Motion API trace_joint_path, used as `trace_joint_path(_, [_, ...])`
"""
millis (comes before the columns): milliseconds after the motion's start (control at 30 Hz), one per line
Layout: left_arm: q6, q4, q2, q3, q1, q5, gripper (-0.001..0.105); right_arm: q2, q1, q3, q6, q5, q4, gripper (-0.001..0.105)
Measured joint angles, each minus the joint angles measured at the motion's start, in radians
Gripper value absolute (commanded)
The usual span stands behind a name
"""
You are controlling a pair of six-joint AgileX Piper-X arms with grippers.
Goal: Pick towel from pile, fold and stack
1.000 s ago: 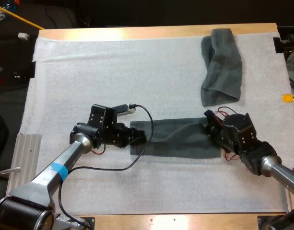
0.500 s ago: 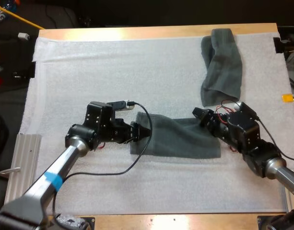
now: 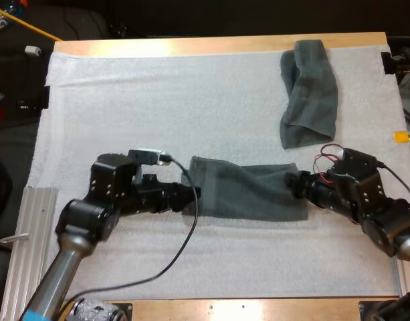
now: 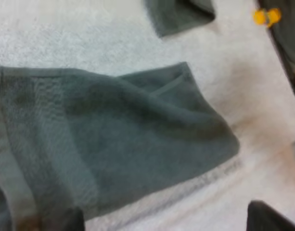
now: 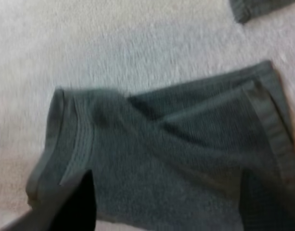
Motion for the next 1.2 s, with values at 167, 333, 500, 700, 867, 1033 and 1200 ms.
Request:
trace_joint_path(167, [0.002, 0.116, -0.139, 0.0, 0.0, -0.01, 0.066, -0.072, 0.0, -0.035, -0.015, 0.0, 0.153, 0.062])
trace_joint_path(333, [0.008, 0.239, -0.255, 0.0, 0.0, -0.046, 0.066, -0.127, 0.0, -0.061, -0.026, 0.0, 0.298, 0.062])
trace_joint_path(500, [0.008, 0.344, -0.356, 0.0, 0.0, -0.058, 0.066, -0.16, 0.0, -0.063, -0.053, 0.0, 0.367, 0.062])
trace_joint_path(700, [0.008, 0.406, -0.431, 0.0, 0.0, -0.058, 0.066, -0.142, -0.025, -0.063, -0.081, 0.025, 0.365, 0.062])
trace_joint_path(867, [0.008, 0.417, -0.436, 0.0, 0.0, -0.058, 0.066, -0.073, -0.146, -0.063, -0.144, -0.019, 0.33, 0.062])
trace_joint_path(1033, [0.008, 0.417, -0.436, 0.0, 0.0, -0.058, 0.066, 0.025, -0.301, -0.063, -0.255, -0.095, 0.324, 0.062])
trace_joint_path(1200, [0.002, 0.417, -0.436, 0.0, 0.0, -0.059, 0.066, 0.127, -0.437, -0.063, -0.377, -0.188, 0.322, 0.062])
